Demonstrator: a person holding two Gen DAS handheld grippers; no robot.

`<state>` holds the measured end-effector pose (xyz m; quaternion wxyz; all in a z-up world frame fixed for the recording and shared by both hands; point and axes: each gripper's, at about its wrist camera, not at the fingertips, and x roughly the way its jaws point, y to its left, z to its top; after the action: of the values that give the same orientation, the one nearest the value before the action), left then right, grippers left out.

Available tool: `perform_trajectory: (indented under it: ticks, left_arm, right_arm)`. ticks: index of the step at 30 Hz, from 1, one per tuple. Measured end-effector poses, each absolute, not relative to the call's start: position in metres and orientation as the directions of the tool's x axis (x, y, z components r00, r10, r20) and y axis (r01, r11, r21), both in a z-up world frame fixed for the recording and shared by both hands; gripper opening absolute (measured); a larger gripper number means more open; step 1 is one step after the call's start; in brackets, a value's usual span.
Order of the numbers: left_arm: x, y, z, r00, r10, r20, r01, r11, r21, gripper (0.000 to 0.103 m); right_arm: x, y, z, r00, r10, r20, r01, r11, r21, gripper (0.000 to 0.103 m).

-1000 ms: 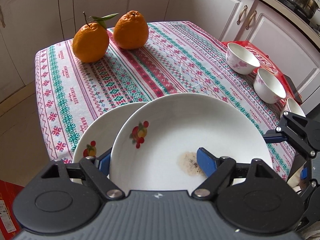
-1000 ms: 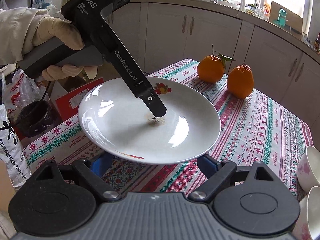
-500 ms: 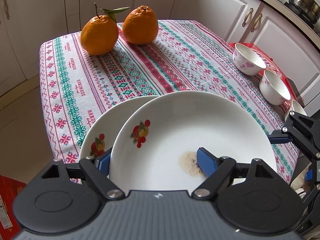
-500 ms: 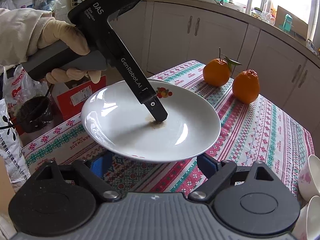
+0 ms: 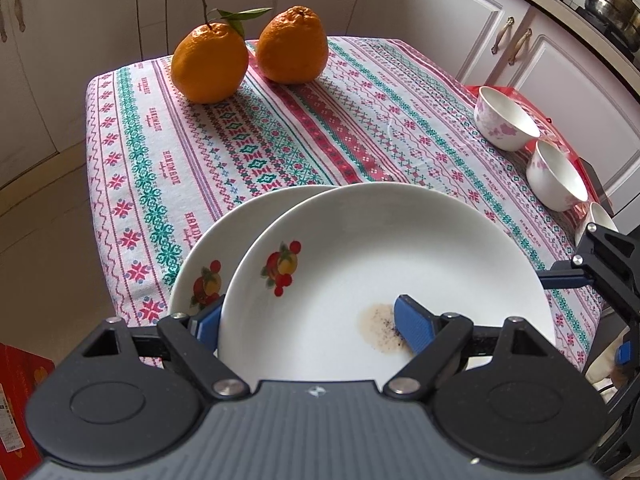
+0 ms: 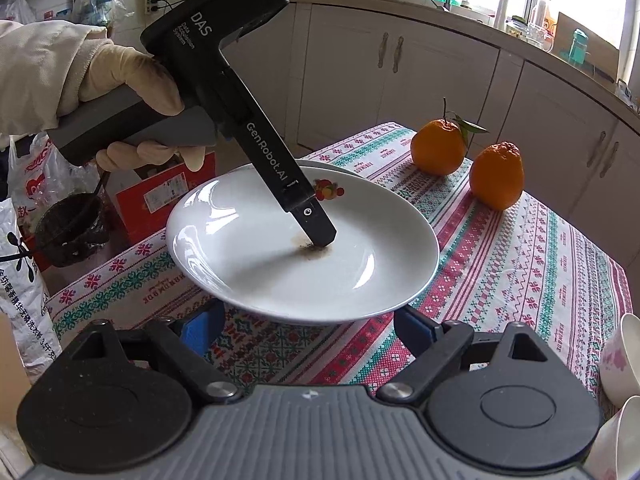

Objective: Organize plates and bowls
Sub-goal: 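Lower the held plate onto the plate stack and open the left tool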

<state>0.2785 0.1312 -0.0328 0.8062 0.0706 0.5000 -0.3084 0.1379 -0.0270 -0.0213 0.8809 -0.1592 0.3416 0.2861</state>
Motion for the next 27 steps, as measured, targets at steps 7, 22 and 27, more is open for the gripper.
perform_trajectory:
  ticks: [7, 22, 27]
  left_arm:
    - [0.278, 0.132, -0.033, 0.314, -0.421, -0.851, 0.567, 0.802, -0.187, 0.086]
    - [0.271, 0.144, -0.024, 0.331, -0.400, -0.855, 0.559, 0.813, -0.164, 0.085]
    - [0.269, 0.149, -0.018, 0.350, -0.400, -0.847, 0.553, 0.818, -0.158, 0.085]
  right_arm:
    - [0.139, -0.027, -0.022, 0.601, 0.397, -0.693, -0.614, 0.785, -0.084, 0.094]
    - [0.143, -0.026, -0.027, 0.587, 0.421, -0.691, -0.629, 0.775, -0.063, 0.094]
    - [0.145, -0.025, -0.028, 0.584, 0.427, -0.691, -0.632, 0.773, -0.057, 0.094]
